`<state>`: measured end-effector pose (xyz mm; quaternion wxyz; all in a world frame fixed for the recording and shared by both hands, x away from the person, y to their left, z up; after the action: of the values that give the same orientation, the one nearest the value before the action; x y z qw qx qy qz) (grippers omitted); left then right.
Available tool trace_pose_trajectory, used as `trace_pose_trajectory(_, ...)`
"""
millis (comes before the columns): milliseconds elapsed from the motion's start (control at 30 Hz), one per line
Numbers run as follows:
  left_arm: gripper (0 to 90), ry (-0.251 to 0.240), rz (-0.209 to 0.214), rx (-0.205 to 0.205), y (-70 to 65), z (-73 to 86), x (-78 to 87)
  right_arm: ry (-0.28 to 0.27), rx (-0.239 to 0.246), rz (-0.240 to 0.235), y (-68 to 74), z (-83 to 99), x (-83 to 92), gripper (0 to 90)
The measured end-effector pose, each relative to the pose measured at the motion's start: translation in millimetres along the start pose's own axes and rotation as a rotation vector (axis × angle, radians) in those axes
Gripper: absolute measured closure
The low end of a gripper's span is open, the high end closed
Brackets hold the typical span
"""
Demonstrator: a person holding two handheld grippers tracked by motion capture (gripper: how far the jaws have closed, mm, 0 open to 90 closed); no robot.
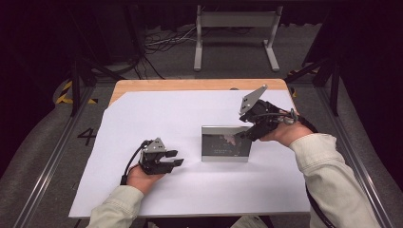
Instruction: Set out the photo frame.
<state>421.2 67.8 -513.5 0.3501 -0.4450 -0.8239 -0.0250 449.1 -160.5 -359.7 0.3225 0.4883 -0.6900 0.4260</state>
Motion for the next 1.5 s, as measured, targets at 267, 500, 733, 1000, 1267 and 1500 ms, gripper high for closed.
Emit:
trace_pose_trajectory(267,54.3,0.001,-0.001,0.000,0.3,0.1,0.1,-0.009,-0.022,0.016,-0.6,11.0,9.1,41.8)
trace_pose_trajectory(500,54.3,0.002,-0.001,0.000,0.3,0.2,0.1,-0.010,-0.039,0.024,-1.1,19.5,13.2,41.8)
trace_pose_trajectory(733,54.2,0.003,-0.001,0.001,0.3,0.3,0.0,-0.014,-0.068,0.034,-2.1,31.4,17.2,41.8)
trace_pose_trajectory(1000,53.9,0.006,0.000,0.000,0.3,0.6,0.1,-0.031,-0.101,0.044,-3.4,44.1,21.4,41.4)
trace_pose_trajectory(1267,53.6,0.007,0.000,0.000,0.0,0.6,0.0,-0.041,-0.142,0.049,-2.5,62.0,21.8,41.6)
trace_pose_trajectory(1500,53.4,0.007,-0.001,0.000,0.0,0.6,-0.1,-0.050,-0.178,0.048,-0.5,76.7,17.5,42.3)
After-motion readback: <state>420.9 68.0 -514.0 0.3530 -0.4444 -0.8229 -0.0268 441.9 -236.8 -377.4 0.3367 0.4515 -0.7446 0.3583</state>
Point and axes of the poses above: each handheld gripper's, and its own axes: x roughly backward along the jaws, z roughly out of its underside, y roughly to its left, the point moved 10 cm from there along -x, roughly forward along the jaws, and after that the axes turned 10 degrees about x, right-handed, at the moved point
